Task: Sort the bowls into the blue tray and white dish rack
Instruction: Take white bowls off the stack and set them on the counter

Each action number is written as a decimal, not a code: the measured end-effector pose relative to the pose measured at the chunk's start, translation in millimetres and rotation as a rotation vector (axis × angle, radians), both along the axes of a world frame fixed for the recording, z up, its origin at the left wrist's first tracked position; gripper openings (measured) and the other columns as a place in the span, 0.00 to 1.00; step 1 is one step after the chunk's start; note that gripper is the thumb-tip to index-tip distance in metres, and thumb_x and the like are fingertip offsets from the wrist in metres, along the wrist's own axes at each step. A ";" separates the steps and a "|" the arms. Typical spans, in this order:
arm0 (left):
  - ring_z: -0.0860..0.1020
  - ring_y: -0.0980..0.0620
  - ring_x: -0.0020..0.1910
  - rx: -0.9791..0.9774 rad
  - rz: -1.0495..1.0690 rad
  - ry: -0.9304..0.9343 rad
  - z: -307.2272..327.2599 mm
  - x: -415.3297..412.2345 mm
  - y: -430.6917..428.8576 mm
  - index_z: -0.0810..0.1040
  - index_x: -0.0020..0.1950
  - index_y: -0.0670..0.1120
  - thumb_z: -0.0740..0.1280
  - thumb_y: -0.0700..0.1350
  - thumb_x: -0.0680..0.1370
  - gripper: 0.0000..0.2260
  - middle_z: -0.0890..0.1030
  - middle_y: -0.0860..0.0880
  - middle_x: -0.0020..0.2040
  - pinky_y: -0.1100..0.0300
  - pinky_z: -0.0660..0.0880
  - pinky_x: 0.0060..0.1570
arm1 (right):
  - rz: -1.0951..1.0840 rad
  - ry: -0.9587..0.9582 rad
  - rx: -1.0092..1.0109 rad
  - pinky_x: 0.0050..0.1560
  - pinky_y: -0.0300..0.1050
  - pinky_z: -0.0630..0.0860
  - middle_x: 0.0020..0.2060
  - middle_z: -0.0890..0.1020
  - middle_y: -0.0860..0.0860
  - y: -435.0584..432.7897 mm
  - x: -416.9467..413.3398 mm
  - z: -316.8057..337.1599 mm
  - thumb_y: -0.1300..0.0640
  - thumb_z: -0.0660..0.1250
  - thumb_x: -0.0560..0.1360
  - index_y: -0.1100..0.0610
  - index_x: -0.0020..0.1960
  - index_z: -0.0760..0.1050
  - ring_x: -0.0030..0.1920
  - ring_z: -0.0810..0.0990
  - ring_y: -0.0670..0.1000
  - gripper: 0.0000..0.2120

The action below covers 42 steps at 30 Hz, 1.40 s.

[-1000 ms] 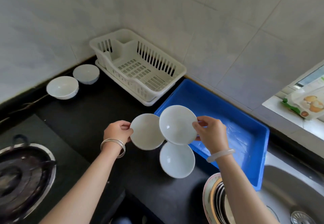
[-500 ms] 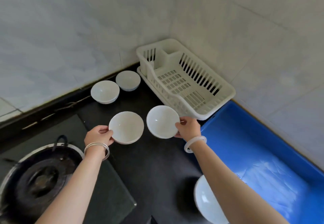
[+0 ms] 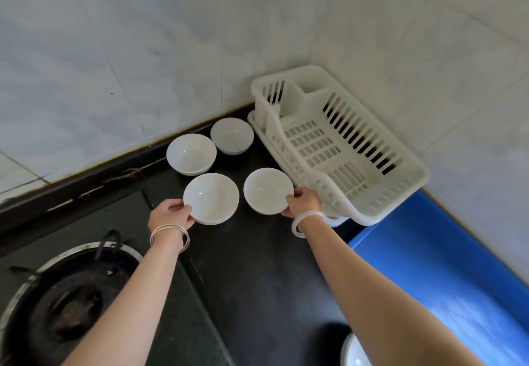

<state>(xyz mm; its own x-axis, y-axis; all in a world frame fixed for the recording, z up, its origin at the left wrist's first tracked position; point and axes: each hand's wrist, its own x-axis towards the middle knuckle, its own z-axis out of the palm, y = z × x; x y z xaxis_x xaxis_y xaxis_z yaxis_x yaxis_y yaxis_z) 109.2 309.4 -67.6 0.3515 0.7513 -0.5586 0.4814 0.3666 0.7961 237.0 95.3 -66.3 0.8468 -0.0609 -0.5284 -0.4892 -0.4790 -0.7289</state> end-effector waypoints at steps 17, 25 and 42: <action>0.80 0.43 0.51 -0.082 0.068 -0.068 -9.1 -4.7 -8.5 0.77 0.49 0.43 0.68 0.33 0.72 0.08 0.80 0.42 0.51 0.53 0.79 0.49 | -0.102 0.090 0.203 0.39 0.48 0.81 0.51 0.79 0.58 9.4 -6.4 -8.1 0.63 0.64 0.76 0.59 0.60 0.71 0.46 0.80 0.56 0.13; 0.76 0.44 0.57 -0.421 0.129 -0.238 -13.2 -22.7 -36.6 0.70 0.65 0.43 0.66 0.38 0.76 0.18 0.73 0.40 0.64 0.54 0.77 0.48 | -0.254 0.168 0.505 0.38 0.43 0.81 0.54 0.77 0.55 6.6 -30.6 -17.0 0.63 0.65 0.76 0.54 0.66 0.71 0.47 0.82 0.55 0.19; 0.77 0.45 0.56 -0.430 0.339 -0.255 0.8 -1.2 -46.3 0.73 0.63 0.43 0.65 0.36 0.76 0.15 0.75 0.41 0.63 0.53 0.79 0.46 | -0.311 0.139 0.568 0.47 0.44 0.80 0.59 0.77 0.59 43.5 -0.4 -13.7 0.66 0.64 0.75 0.58 0.67 0.71 0.49 0.81 0.56 0.20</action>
<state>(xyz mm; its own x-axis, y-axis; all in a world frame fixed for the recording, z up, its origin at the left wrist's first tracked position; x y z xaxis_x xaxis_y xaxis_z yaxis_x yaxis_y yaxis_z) 108.0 263.1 -66.8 0.2947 0.5706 -0.7666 0.0953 0.7806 0.6177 236.7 138.8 -79.9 0.7562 0.0287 -0.6537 -0.6506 0.1398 -0.7464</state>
